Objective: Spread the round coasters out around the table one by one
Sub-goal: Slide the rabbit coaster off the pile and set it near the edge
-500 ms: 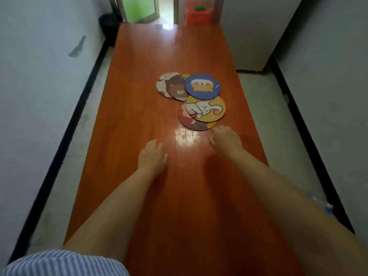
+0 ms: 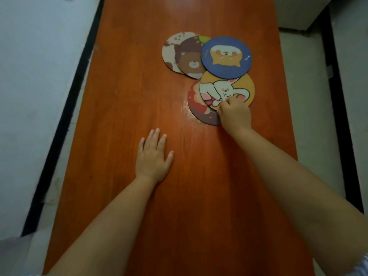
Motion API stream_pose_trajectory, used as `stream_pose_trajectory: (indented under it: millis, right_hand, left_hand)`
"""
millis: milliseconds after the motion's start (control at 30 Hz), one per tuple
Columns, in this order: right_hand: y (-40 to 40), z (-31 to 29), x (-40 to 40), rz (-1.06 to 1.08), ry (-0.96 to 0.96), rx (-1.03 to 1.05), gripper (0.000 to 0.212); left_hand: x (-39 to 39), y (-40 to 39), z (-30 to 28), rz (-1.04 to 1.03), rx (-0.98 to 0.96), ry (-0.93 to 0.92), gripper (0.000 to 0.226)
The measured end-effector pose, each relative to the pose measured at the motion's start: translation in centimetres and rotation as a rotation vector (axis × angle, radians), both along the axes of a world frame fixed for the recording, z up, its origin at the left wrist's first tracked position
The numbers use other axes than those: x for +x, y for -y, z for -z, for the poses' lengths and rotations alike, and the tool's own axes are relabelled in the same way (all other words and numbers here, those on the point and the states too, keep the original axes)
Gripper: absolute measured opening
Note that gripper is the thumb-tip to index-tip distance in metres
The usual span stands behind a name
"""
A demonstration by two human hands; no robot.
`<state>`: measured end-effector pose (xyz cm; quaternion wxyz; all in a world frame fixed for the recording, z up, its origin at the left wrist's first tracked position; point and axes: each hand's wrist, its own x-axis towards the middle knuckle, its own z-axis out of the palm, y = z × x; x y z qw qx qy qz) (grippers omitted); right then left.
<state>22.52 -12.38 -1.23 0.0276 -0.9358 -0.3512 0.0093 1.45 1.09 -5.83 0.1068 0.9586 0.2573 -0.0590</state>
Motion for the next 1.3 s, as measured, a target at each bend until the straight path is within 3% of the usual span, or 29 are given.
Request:
stream_pose_trajectory:
  millis: [67, 167, 400, 467, 633, 800, 967, 1100, 1200, 1300]
  right_hand:
    - [0.0, -0.6, -0.5, -0.125, 0.109, -0.053, 0.021]
    - [0.3, -1.5, -0.4, -0.139, 0.078, -0.016, 0.029]
    - [4.5, -2.1, -8.7, -0.359, 0.184, 0.425, 0.010]
    - [7.0, -1.6, -13.2, -0.388, 0.098, 0.420, 0.005]
    - [12.5, -0.4, -23.0, -0.320, -0.028, 0.337, 0.015]
    - [14.9, 0.2, -29.5, -0.239, -0.062, 0.266, 0.008]
    - [14.6, -0.2, -32.8, 0.047, -0.232, 0.293, 0.013]
    - [12.3, -0.8, -32.6, 0.550, -0.364, 0.255, 0.040]
    - [9.0, -1.3, -31.7, 0.882, -0.491, 0.215, 0.066]
    - [6.8, -1.2, -30.9, 1.107, -0.606, 0.260, 0.068]
  left_hand:
    - [-0.1, -0.1, 0.0, -0.004, -0.010, 0.022, 0.057]
    - [-0.1, -0.2, 0.0, -0.013, -0.017, 0.046, 0.057]
    - [-0.7, 0.4, -1.5, -0.056, -0.084, 0.202, 0.041]
    - [-1.2, 0.4, -2.2, -0.069, -0.126, 0.263, 0.040]
    - [-6.6, 2.3, -2.8, -0.095, -0.320, 0.308, 0.044]
    - [-14.7, 5.6, -2.8, 0.054, -0.454, 0.255, 0.040]
    - [-18.0, 7.3, -2.7, -0.009, -0.472, 0.172, 0.048]
    - [-20.1, 6.0, -1.3, 0.163, -0.191, 0.080, 0.053]
    - [-21.6, 5.3, -0.4, 0.194, -0.146, 0.070, 0.055]
    - [-22.1, 5.2, -0.2, 0.194, -0.120, 0.063, 0.056]
